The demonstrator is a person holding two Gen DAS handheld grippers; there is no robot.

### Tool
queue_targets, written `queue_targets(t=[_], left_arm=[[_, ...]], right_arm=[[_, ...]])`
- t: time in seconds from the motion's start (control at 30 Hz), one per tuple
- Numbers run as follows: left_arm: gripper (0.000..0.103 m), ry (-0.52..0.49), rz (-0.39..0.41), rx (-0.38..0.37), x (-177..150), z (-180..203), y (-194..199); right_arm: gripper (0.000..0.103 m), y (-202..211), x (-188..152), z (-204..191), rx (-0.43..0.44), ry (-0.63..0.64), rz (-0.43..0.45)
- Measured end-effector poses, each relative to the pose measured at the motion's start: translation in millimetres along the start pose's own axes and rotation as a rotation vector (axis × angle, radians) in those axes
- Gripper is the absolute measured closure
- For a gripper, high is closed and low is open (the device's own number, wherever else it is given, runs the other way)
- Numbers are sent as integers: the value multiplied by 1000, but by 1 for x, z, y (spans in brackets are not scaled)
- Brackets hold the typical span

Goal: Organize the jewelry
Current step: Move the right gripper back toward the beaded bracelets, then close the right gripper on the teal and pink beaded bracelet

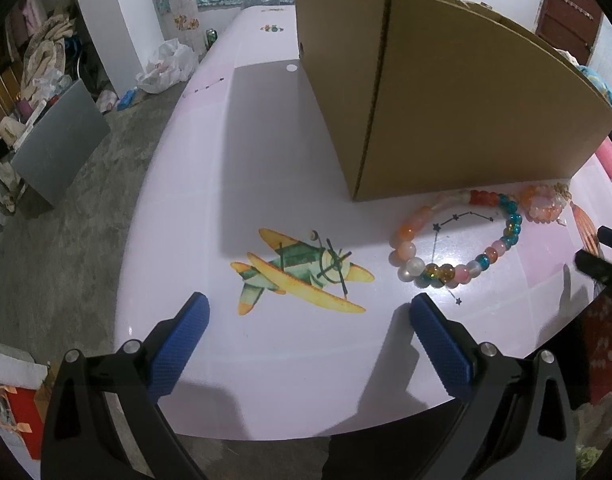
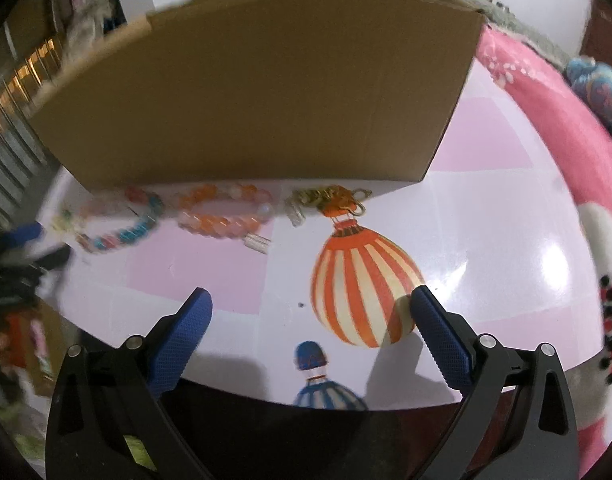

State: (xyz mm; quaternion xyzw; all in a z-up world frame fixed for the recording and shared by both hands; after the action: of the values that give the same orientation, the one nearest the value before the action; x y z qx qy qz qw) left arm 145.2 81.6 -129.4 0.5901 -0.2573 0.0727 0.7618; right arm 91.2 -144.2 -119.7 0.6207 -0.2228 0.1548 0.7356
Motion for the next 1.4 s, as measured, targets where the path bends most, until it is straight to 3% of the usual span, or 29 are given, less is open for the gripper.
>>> queue_targets(t=[0.07,0.23,0.4,0.5,0.67,0.83,1.0,1.4], left_arm=[[4,-15,28,-2,1,3,5],[7,-22,132,-111,9,20,24],[27,-30,184,-204,23,34,32],[40,-35,181,-222,29,37,29],[64,-55,124,-216,30,44,13],[77,-81,61,-189,24,49,-3],[92,-118,62,-162,21,52,-5],[93,-75,65,-213,11,35,5]], right_arm=[[8,8,4,1,47,-31,23],[12,31,21,-9,115,-20,113],[27,43,37,-34,292,-61,126],[39,43,40,-51,343,-63,110],[50,38,36,-73,344,-45,73],[55,39,34,-75,338,-43,73],[65,40,26,-70,333,-33,68],[74,29,30,-100,354,15,50]])
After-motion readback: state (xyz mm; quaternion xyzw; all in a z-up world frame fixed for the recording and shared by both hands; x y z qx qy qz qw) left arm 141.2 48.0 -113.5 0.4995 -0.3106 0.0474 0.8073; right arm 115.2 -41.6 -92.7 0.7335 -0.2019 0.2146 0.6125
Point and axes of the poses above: each gripper's, at about its wrist camera, not at the fingertips, and y roughly against the way its jaws point, z to its right, x to its top, the point moved 10 cm from there along -y, roughly the way its jaws point, and after that the axes turned 14 degrees about -x, right-handed, at the moved point
